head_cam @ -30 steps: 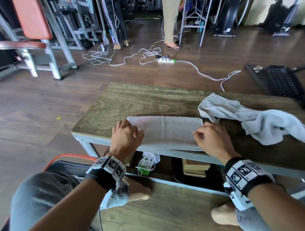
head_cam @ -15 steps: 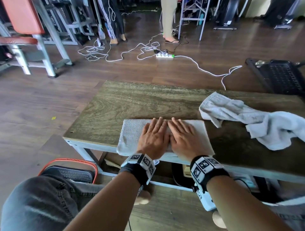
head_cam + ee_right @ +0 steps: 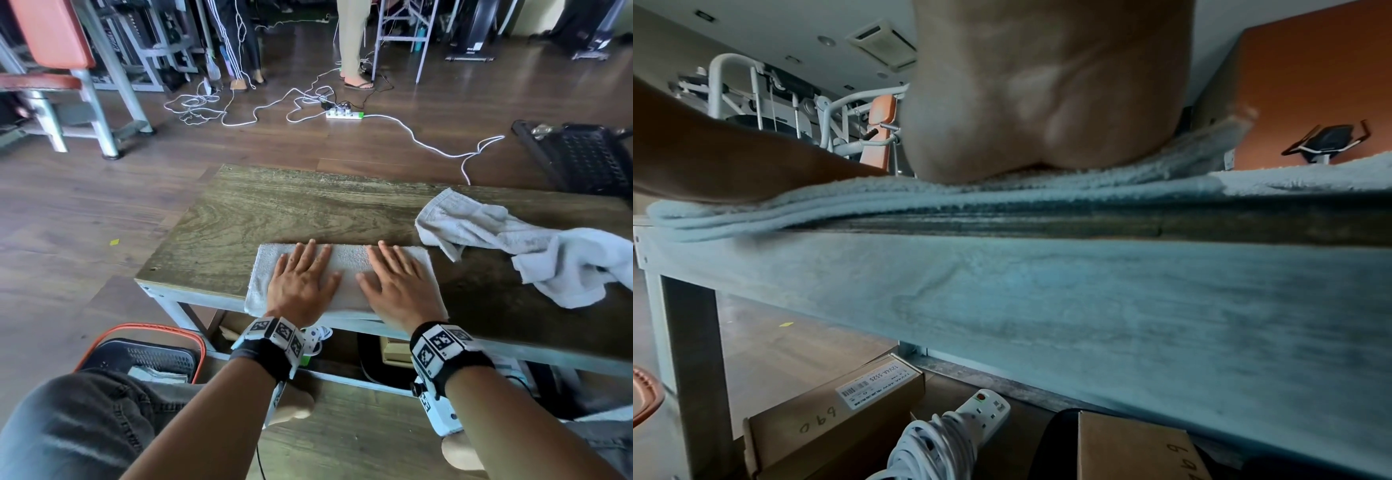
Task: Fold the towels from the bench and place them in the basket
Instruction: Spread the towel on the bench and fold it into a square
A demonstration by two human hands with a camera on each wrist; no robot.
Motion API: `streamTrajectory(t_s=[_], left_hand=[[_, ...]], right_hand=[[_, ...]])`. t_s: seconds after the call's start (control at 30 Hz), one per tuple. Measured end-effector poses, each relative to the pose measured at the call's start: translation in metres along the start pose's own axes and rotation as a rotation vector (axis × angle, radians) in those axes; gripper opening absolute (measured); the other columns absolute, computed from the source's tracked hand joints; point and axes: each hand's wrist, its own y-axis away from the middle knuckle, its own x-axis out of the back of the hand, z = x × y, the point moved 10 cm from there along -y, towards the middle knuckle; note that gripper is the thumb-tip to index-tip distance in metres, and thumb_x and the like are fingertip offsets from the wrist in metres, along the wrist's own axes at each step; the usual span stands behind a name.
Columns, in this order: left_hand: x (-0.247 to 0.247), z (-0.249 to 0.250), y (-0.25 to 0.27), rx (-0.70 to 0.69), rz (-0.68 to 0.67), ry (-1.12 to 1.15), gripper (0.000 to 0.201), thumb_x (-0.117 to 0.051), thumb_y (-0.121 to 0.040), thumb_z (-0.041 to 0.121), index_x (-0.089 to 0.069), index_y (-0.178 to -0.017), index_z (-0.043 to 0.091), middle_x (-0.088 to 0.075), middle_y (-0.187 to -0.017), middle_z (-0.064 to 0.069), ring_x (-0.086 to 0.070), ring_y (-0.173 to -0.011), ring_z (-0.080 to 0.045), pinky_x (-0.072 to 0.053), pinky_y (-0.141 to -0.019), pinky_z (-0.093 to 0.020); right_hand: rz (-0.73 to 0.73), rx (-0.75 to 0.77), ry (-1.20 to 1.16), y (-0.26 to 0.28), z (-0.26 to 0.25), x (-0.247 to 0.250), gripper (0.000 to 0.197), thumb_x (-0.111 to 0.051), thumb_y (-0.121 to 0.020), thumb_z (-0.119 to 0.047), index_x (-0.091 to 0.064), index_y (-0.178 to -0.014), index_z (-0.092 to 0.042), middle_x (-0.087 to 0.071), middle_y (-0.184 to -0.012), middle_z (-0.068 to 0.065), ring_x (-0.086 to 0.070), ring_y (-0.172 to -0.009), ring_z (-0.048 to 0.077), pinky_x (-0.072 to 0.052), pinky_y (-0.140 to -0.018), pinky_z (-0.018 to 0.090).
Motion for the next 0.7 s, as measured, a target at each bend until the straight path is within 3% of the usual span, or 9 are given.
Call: streamTrajectory(t_s=[0.27,0.47,0.7], left_hand=[[0.010,-0.033,0.011,0.074,0.061,0.044,0.067,-0.017,-0.096,0.067,-0.013,-0.156,0.036,-0.005,-0.165,0.007,0.000,-0.152,-0.012,0.001,-0.124,-0.037],[0.014,-0.049,0.016,0.112,0.025,0.032,0.068,-0.015,-0.096,0.068,-0.009,-0.156,0.037,-0.001,-0.165,0.010,0.003,-0.152,-0.010,-0.002,-0.123,-0.045],[0.016,-0.058,0.019,0.127,0.055,0.014,0.069,-0.014,-0.096,0.068,-0.011,-0.156,0.035,-0.005,-0.165,0.010,0.001,-0.152,-0.011,-0.005,-0.123,-0.045]], right_hand=[[-0.030,-0.038,-0.036,0.005,0.012,-0.001,0.077,-0.012,-0.094,-0.073,-0.004,-0.160,-0.033,0.004,-0.168,-0.007,0.006,-0.154,0.013,0.003,-0.125,0.042],[-0.062,-0.083,-0.049,0.009,0.021,-0.001,0.082,-0.009,-0.091,-0.077,-0.002,-0.160,-0.033,0.009,-0.167,-0.008,0.011,-0.153,0.011,0.003,-0.125,0.045],[-0.049,-0.103,-0.022,0.010,0.024,-0.001,0.086,-0.008,-0.090,-0.077,-0.003,-0.160,-0.027,0.008,-0.168,-0.007,0.009,-0.154,0.014,0.002,-0.124,0.049]])
